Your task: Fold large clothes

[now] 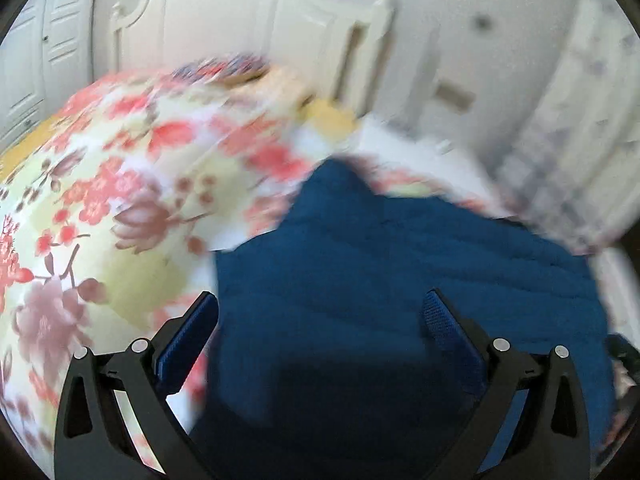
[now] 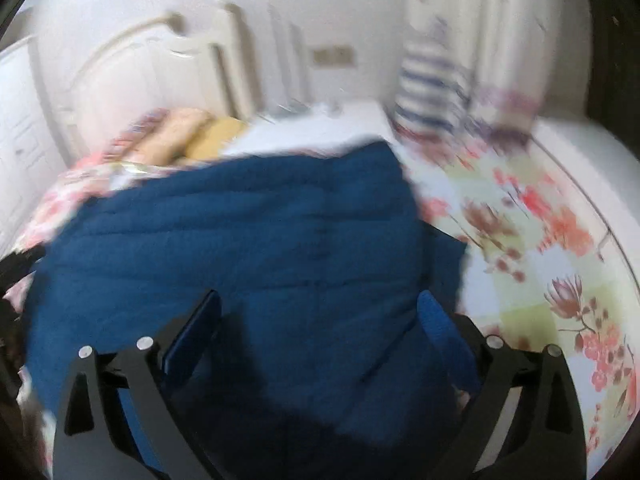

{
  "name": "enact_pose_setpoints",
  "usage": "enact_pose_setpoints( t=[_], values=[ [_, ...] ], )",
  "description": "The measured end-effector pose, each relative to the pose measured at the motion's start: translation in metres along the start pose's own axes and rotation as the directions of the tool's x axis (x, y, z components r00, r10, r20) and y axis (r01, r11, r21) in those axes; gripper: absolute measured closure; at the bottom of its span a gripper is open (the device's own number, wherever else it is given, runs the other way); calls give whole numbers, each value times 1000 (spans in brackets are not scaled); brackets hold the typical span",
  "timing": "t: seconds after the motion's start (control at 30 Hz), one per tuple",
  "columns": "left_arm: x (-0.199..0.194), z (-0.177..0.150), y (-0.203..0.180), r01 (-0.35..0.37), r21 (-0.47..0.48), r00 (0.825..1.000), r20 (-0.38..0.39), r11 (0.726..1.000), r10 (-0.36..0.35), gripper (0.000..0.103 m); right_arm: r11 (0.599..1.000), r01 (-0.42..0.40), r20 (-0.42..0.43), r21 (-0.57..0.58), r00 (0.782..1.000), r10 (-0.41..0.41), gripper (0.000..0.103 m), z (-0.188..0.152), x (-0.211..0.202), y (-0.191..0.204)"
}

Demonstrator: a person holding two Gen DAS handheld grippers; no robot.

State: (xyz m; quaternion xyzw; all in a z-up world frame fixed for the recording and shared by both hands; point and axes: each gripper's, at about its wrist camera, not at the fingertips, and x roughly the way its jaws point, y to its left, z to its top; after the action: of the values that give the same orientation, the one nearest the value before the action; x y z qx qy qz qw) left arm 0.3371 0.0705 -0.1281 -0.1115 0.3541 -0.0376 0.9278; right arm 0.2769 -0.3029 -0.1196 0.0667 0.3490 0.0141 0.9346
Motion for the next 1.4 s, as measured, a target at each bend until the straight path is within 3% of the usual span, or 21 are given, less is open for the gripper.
enact_pose_setpoints(
  t=[0.1,0.17,0.23,0.3,0.37,0.5,0.67,0.8,0.93,1.13,1.2,1.27,1.4],
  values=[
    [-22,-18,-48,10,144,1000,8,989,-12,5,988,-38,16,-148,999,40,5,-12,-22,49],
    [-21,-34,-78,21,255,1000,-19,967,-16,5,949,-41,-4,-314,999,42,5,-31,-25,95],
    [-1,-57,-100,-44,355,996,-62,934,71,4,921,-38,-33,-387,999,27,5,-47,-14,119],
    [8,-70,-103,-95,373,994,-15,923,108,4,921,15,-21,-389,999,-25,3,-58,0,124],
    [10,-74,-101,-92,382,995,-10,919,103,4,933,-21,-45,-359,999,5,2,-58,4,119],
    [1,-63,-84,-63,370,995,-53,927,89,4,937,-9,-63,-350,998,-14,3,-49,-4,106],
    [-24,-61,-14,-159,223,986,-6,962,164,4,978,76,-32,-194,996,-84,3,-40,-23,37],
    [-16,-67,25,-53,139,995,-71,989,63,4,1000,-3,-88,-27,996,1,3,-52,-19,-14],
    [-8,-66,21,-89,126,992,-79,988,99,4,999,32,-78,-35,996,-35,2,-55,-11,-7],
    [-7,-68,23,-69,108,993,-92,992,79,4,999,23,-90,-23,996,-25,2,-56,-12,-11],
    [-7,-69,22,-79,115,992,-89,990,90,4,998,69,-99,-13,993,-70,2,-50,-15,-5],
    [-7,-69,21,-81,115,992,-90,990,92,4,991,133,-30,-22,991,-133,4,-47,-30,16],
    [-7,-69,21,-80,116,992,-90,990,91,4,989,4,-9,-148,1000,-5,5,-50,-36,78]
  ],
)
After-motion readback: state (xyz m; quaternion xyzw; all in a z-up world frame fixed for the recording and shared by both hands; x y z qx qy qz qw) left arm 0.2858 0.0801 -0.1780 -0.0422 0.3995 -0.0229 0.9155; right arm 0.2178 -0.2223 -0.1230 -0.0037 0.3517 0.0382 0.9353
